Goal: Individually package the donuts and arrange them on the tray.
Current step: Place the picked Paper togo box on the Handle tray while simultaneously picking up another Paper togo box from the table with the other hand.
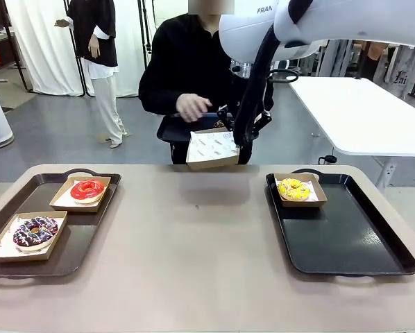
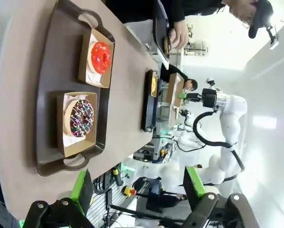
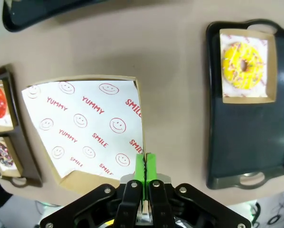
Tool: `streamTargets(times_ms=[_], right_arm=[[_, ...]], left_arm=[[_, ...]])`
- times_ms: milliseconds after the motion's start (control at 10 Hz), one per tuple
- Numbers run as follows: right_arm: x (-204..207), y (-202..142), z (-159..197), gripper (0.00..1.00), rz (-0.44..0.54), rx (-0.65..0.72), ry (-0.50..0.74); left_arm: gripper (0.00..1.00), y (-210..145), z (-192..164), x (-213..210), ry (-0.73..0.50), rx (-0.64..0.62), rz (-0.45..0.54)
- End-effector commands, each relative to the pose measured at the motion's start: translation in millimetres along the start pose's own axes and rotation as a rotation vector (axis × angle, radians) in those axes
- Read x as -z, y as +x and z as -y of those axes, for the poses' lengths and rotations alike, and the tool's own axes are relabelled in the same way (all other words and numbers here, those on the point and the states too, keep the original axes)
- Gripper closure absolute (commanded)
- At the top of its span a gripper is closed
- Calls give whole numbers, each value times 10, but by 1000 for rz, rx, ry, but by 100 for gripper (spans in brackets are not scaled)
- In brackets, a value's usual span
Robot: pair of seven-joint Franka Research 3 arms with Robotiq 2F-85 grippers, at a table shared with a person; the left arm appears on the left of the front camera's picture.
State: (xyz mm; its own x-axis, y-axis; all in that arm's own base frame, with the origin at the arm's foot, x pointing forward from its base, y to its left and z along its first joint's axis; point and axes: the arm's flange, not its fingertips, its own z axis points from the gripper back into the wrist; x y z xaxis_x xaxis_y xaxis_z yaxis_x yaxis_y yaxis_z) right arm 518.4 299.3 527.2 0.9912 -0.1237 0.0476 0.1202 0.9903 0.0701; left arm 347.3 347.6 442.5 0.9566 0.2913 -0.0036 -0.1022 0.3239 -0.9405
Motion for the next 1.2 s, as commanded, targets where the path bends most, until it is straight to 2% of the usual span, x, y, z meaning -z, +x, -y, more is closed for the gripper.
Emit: streamTargets(times_ms=[0,300,400,500,1100], right_arm=[[-34,120,-51,100,-7,56,-39],[58,232,-14,100,-50,16,-55],[116,217,7,100,-57,-62,-68],[61,173,38,100,-42,32,-21],[61,173,38,100,-42,32,-21]], left_arm=[[0,14,8,-112,-15,20,27],[0,-28,-42,-73,-3,-8,19],[0,-28,-42,-73,-3,-8,19],[0,-28,-42,-73,-3,-8,19],[0,-28,-42,-73,-3,-8,19]])
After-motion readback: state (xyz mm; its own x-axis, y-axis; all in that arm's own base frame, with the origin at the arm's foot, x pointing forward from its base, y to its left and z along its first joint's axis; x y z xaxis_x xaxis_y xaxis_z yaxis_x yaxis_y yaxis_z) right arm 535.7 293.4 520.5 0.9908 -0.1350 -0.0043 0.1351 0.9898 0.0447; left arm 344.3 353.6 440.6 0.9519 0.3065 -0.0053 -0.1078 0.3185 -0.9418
